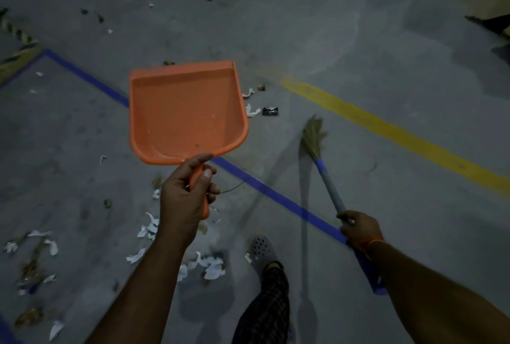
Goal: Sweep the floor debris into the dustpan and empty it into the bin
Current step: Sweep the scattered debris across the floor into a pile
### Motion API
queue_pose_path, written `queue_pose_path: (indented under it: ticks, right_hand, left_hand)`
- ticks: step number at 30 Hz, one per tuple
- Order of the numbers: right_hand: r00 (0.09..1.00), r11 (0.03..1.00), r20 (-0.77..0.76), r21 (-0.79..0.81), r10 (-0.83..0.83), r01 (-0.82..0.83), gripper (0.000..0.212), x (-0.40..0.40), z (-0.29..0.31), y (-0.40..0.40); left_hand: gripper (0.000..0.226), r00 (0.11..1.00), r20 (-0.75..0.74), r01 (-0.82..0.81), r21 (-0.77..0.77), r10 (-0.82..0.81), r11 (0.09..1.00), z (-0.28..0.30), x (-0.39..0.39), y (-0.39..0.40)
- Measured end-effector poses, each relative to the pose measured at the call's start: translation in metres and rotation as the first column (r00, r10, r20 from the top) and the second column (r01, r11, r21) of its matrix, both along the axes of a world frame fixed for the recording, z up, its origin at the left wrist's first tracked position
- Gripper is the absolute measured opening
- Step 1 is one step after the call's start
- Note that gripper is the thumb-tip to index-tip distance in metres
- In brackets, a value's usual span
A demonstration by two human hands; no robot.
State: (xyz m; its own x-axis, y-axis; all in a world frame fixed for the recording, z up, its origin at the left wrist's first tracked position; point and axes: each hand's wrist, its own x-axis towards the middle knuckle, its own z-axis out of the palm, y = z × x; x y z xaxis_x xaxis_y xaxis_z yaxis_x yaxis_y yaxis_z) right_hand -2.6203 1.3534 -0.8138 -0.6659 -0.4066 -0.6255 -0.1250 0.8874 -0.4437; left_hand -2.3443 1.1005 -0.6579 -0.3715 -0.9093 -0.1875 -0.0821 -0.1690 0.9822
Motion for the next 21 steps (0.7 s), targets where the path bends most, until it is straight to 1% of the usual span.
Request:
queue_pose_path:
  ticks: [4,7,9,11,13,15,16,19,21]
  right_hand:
    - [0.983,0.983,0.019,-0.027,0.181,-0.181,0.035,-0.009,-0.016,-0.086]
    - [0.920,0.920,0.008,-0.003,0.391,-0.391,0.035,-0.008,-0.021,-0.143]
    - [0.843,0.843,0.002,0.006,0.538,-0.538,0.036,-0.002,-0.026,-0.174]
    - [0.726,0.726,-0.007,0.009,0.687,-0.687,0.040,0.006,-0.032,-0.201]
    - [0.612,0.612,0.008,-0.008,0.791,-0.791,0.042,0.016,-0.036,-0.224]
    - [0.527,0.528,0.027,-0.023,0.849,-0.849,0.040,0.026,-0.035,-0.242]
    - [0.516,0.518,0.048,-0.038,0.855,-0.855,0.038,0.030,-0.032,-0.248]
    - [0.526,0.532,0.078,-0.138,0.847,-0.835,0.033,0.033,-0.024,-0.257]
    - [0.546,0.549,0.070,-0.170,0.835,-0.818,0.032,0.026,-0.022,-0.258]
  left_hand:
    - [0.028,0.997,0.011,-0.073,0.016,0.073,0.997,-0.011,-0.004,-0.035]
    - [0.029,0.991,0.016,-0.130,0.033,0.130,0.991,-0.017,0.000,-0.056]
    - [0.029,0.986,0.030,-0.166,0.032,0.165,0.986,-0.018,0.005,-0.067]
    - [0.029,0.978,0.040,-0.206,0.034,0.204,0.978,-0.018,0.010,-0.078]
    - [0.028,0.966,0.049,-0.255,0.036,0.254,0.966,-0.017,0.016,-0.087]
    - [0.028,0.953,0.040,-0.302,0.039,0.301,0.952,-0.013,0.022,-0.092]
    - [0.029,0.947,0.033,-0.320,0.043,0.319,0.946,-0.011,0.024,-0.094]
    - [0.028,0.936,0.026,-0.353,0.045,0.352,0.935,-0.004,0.028,-0.099]
    - [0.028,0.930,0.029,-0.366,0.047,0.365,0.929,0.000,0.027,-0.103]
